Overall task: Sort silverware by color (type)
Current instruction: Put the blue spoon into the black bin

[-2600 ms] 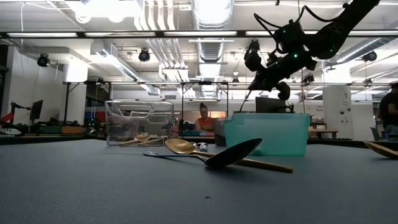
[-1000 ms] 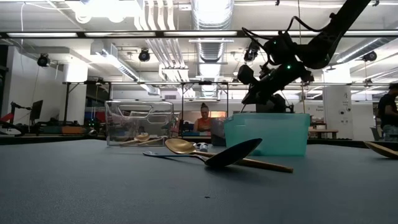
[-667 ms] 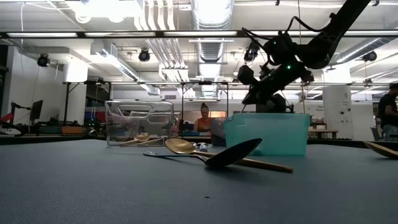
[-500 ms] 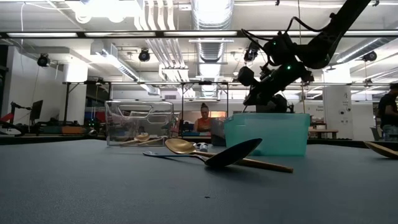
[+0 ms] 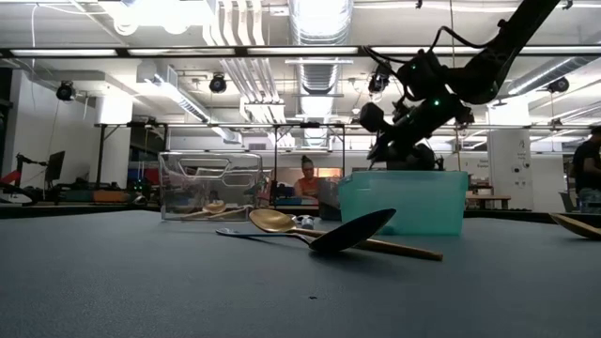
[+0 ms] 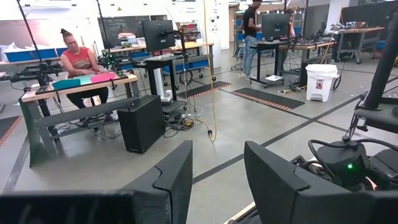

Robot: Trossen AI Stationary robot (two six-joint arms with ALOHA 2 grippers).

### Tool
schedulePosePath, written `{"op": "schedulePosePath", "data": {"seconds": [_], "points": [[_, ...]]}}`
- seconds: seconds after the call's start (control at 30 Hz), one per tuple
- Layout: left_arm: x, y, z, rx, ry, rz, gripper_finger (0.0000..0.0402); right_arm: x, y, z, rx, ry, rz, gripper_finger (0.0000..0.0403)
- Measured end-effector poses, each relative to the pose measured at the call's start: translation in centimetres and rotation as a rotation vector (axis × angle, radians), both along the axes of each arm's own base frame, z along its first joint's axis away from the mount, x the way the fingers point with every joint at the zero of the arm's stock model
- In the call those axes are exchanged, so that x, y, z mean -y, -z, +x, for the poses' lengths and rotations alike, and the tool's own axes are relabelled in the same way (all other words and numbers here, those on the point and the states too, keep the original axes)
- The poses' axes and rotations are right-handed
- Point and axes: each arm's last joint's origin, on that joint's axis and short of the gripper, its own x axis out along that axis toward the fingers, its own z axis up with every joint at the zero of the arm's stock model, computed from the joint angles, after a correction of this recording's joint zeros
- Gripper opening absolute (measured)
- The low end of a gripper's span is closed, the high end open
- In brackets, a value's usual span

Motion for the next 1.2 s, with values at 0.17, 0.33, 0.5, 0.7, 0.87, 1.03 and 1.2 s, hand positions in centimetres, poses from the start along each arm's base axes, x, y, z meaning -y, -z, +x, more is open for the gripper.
{"op": "schedulePosePath", "data": {"seconds": [0.17,0.33,0.5,0.7,0.87,1.03,1.2], "points": [[-0.01,0.00,0.00,0.000,0.000,0.000,0.0127,-0.01,0.06,-0.02,-0.005,0.000,0.004,0.0060],[-0.01,0.00,0.00,0.000,0.000,0.000,0.0127,-0.02,0.07,-0.02,0.000,0.004,0.010,0.0073],[-0.01,0.00,0.00,0.000,0.000,0.000,0.0127,-0.02,0.10,-0.03,0.000,0.005,0.014,0.0085],[0.00,0.00,0.00,0.000,0.000,0.000,0.0127,-0.04,0.17,-0.06,-0.005,0.006,0.021,0.0103],[0.00,0.00,0.00,0.000,0.000,0.000,0.0127,-0.04,0.20,-0.07,-0.006,0.007,0.023,0.0116],[-0.01,0.00,0.00,0.000,0.000,0.000,0.0127,-0.04,0.20,-0.07,-0.007,0.007,0.023,0.0123],[0.00,0.00,0.00,-0.002,0.000,0.001,0.0127,-0.09,0.38,-0.13,-0.022,0.006,0.036,0.0129]]}}
